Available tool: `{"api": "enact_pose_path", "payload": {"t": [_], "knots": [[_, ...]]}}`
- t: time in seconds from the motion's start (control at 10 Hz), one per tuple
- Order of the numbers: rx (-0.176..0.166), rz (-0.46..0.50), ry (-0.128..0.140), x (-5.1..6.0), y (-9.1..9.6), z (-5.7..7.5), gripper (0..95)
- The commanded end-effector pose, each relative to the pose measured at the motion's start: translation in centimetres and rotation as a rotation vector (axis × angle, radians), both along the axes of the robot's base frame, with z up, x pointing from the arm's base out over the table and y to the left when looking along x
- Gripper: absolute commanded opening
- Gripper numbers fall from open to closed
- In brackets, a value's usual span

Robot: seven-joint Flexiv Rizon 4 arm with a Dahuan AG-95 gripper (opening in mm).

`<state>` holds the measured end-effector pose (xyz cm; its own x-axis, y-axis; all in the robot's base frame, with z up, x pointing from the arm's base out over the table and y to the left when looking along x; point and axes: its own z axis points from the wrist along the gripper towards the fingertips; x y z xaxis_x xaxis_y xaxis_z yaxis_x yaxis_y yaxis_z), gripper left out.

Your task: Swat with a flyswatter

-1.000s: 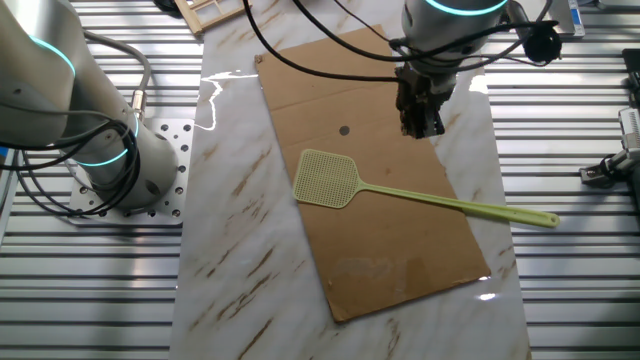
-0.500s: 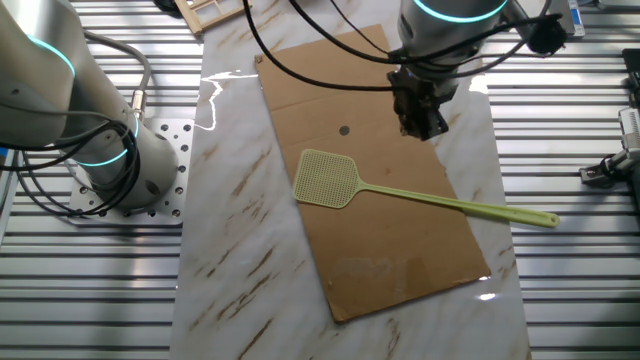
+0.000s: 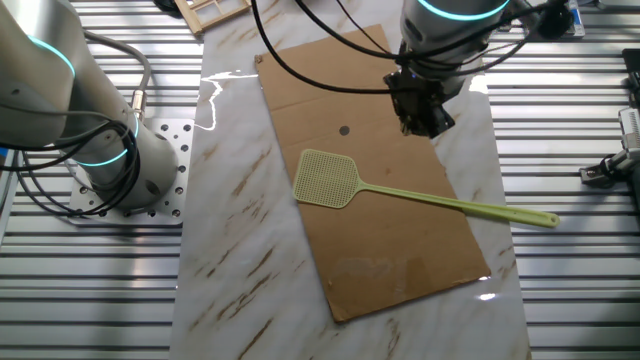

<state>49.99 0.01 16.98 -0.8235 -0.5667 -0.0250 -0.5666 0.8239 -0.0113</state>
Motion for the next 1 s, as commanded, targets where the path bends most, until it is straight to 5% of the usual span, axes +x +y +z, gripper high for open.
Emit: {"api": "enact_pose_path", "payload": {"t": [0.1,0.4,1.0], "knots": [[0.019,-0.507,-0.009,0.01,-0.01,0.02,0.0],[0.049,-0.766,0.001,0.01,-0.01,0.02,0.0],[0.067,-0.739,0.022,0.01,-0.01,0.02,0.0]]}}
